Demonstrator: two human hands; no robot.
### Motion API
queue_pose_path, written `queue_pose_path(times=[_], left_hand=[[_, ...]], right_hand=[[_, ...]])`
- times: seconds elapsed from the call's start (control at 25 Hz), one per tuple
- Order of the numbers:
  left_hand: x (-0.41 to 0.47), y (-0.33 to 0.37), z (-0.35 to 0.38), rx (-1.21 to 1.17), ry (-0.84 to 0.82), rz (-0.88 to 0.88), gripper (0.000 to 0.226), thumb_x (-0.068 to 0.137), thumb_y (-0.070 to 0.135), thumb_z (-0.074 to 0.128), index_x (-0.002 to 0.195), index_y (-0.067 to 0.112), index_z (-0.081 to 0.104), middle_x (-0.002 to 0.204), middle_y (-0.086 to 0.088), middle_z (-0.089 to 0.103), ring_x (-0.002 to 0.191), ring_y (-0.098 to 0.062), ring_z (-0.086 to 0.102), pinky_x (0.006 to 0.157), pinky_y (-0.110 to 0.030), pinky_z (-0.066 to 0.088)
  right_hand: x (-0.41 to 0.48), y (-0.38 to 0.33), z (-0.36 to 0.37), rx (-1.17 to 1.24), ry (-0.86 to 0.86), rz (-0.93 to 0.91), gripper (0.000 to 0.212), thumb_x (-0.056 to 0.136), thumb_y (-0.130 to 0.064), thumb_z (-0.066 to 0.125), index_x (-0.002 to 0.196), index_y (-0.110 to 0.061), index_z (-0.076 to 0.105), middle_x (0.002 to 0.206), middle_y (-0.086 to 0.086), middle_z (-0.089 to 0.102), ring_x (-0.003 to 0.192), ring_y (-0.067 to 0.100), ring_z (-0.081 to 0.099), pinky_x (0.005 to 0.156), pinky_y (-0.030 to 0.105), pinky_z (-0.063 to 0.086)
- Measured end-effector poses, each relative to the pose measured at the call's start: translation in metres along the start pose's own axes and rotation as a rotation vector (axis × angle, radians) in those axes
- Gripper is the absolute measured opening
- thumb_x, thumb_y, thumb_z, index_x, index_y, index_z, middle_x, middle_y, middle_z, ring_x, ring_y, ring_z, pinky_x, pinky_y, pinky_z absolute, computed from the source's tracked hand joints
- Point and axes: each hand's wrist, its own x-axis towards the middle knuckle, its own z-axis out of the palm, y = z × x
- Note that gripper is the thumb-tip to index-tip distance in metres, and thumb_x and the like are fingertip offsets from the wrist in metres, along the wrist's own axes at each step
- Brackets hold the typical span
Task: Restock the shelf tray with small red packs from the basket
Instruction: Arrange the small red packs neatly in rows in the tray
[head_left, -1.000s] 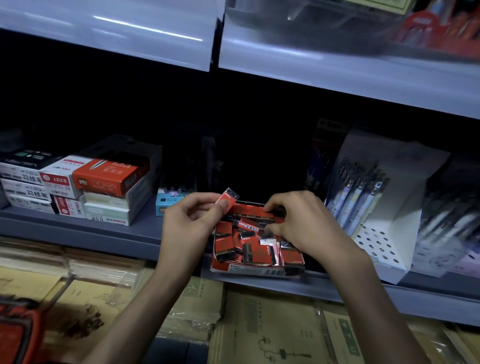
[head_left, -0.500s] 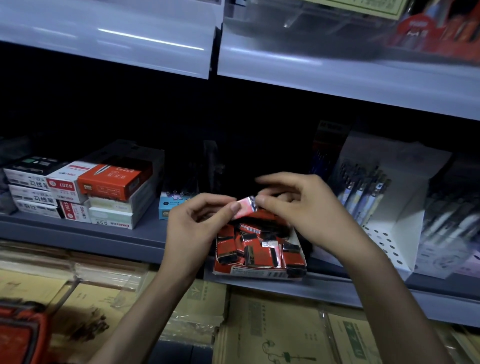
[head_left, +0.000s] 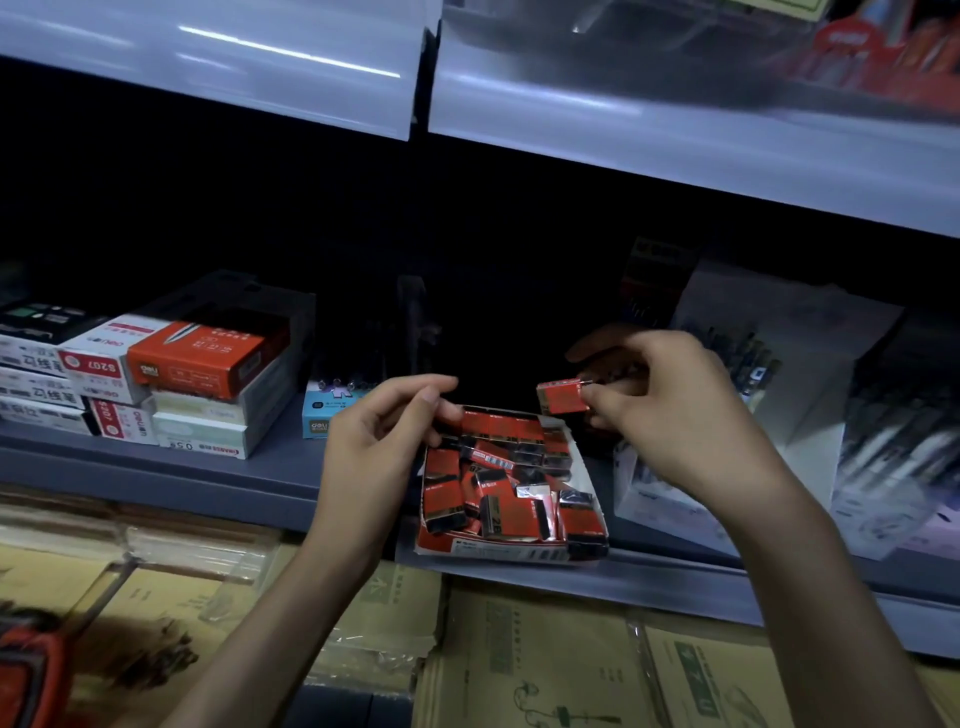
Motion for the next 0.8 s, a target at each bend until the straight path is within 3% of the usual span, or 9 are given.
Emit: queue_pose_path(times=[0.04,0.24,0.48,0.6,0.8], left_hand=[[-0.001,-0.001,0.0,0.005,-0.001,-0.005,0.021,0.104,0.017,0.056,0.112,0.017,0.075,0.089,0.0,0.076,0.078,-0.007,0.065,0.073,-0.02,0.056],[-0.001,-0.003,0.0,0.051,0.008,0.018,0.02,0.103,0.014,0.056,0.107,0.018,0.076,0.089,-0.002,0.076,0.077,-0.008,0.064,0.075,-0.021,0.056],[0.0,-0.004,0.0,0.058,0.022,0.019,0.02,0.103,0.013,0.056,0.106,0.016,0.076,0.087,-0.002,0.076,0.075,-0.006,0.065,0.075,-0.02,0.056],[0.0,-0.005,-0.001,0.058,0.024,0.021,0.02,0.103,0.013,0.056,0.105,0.016,0.076,0.086,-0.001,0.076,0.075,-0.005,0.064,0.075,-0.019,0.055],[0.0,-0.004,-0.002,0.047,0.022,0.027,0.02,0.103,0.01,0.056,0.104,0.014,0.076,0.087,-0.003,0.076,0.074,-0.006,0.064,0.073,-0.017,0.054]], right_hand=[[0.001,0.002,0.0,-0.075,0.028,-0.01,0.032,0.092,-0.004,0.068,0.107,-0.032,0.072,0.088,-0.007,0.072,0.078,0.005,0.07,0.077,0.026,0.062],[0.003,0.012,0.019,-0.295,0.02,-0.066,0.035,0.092,0.001,0.06,0.113,-0.023,0.072,0.099,-0.005,0.069,0.094,0.012,0.066,0.085,0.037,0.059],[0.011,0.014,0.031,-0.278,0.047,-0.026,0.025,0.094,-0.002,0.065,0.1,-0.025,0.075,0.1,-0.005,0.071,0.095,0.011,0.065,0.084,0.025,0.053],[0.013,0.017,0.038,-0.302,0.061,0.01,0.025,0.095,-0.002,0.063,0.103,-0.022,0.077,0.106,-0.002,0.071,0.097,0.012,0.065,0.083,0.022,0.049],[0.009,0.02,0.049,-0.332,0.047,0.026,0.021,0.096,-0.006,0.066,0.109,-0.019,0.076,0.109,0.003,0.072,0.101,0.02,0.068,0.085,0.029,0.054]])
